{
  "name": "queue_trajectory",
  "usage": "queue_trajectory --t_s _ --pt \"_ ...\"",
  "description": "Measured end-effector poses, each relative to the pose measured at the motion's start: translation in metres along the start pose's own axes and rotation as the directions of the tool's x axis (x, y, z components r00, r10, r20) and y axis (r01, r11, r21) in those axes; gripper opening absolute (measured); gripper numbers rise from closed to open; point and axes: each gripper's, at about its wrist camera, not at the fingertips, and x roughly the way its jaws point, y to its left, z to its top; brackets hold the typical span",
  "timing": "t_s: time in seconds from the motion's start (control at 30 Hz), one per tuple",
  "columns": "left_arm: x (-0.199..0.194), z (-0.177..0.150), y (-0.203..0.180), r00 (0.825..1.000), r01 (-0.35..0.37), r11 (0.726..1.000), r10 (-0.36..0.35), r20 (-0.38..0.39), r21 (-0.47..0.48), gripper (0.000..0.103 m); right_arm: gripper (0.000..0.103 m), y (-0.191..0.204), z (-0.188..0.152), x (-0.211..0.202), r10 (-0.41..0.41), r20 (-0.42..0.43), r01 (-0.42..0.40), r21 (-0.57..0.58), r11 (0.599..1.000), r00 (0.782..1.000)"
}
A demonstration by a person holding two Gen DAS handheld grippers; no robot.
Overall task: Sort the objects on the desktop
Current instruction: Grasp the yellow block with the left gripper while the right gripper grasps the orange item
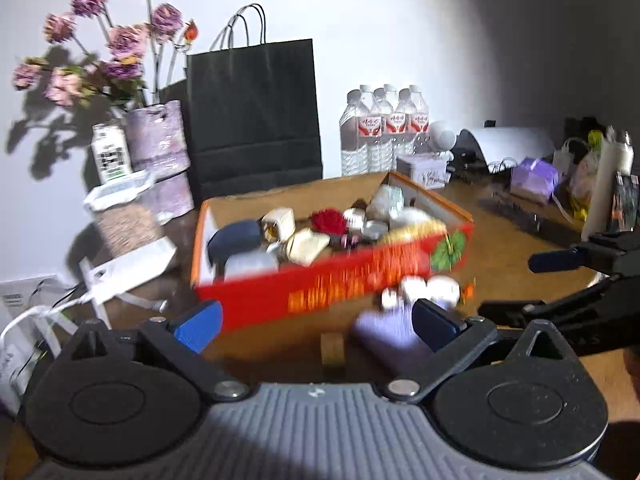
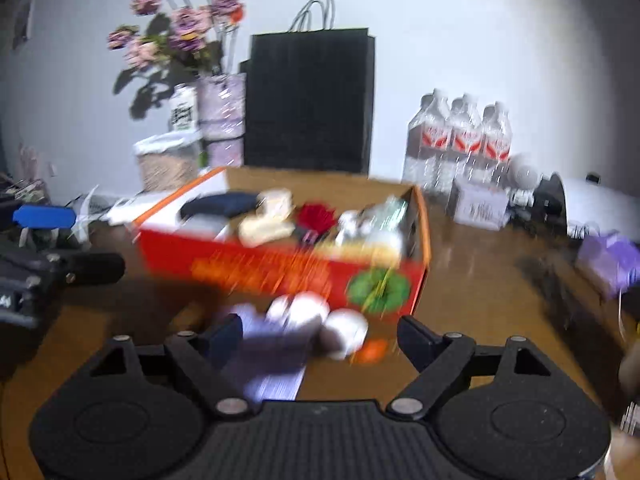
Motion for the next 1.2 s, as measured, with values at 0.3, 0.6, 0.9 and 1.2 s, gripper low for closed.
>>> queue_trajectory --t_s 0.3,0.6,0.9,1.2 --pt "-0.04 -0.104 -0.04 0.997 -0.067 0.997 0.068 0.021 -0.033 0.103 0.09 0.025 -0.092 -0.044 0.054 0.021 -0.054 0.03 0.998 0.998" --pt "-0.029 -0.105 -0.031 0.998 -0.062 0.995 0.059 -0.038 -0.084 0.103 0.094 0.013 -0.096 -0.042 0.068 0.018 -0.07 0.125 0.99 0.998" --pt "0.001 -0.067 -0.024 1.0 -0.01 0.998 0.009 -0.017 -0.063 0.103 0.094 0.005 -0.081 -0.029 0.073 0.004 -0.073 0.098 0.992 0.997" --pt "0.092 -0.028 -0.003 0.993 0.034 0.997 -0.042 -0.113 -0.071 0.064 0.076 -0.03 -0.026 0.041 0.007 -0.026 -0.005 0.069 0.998 1.0"
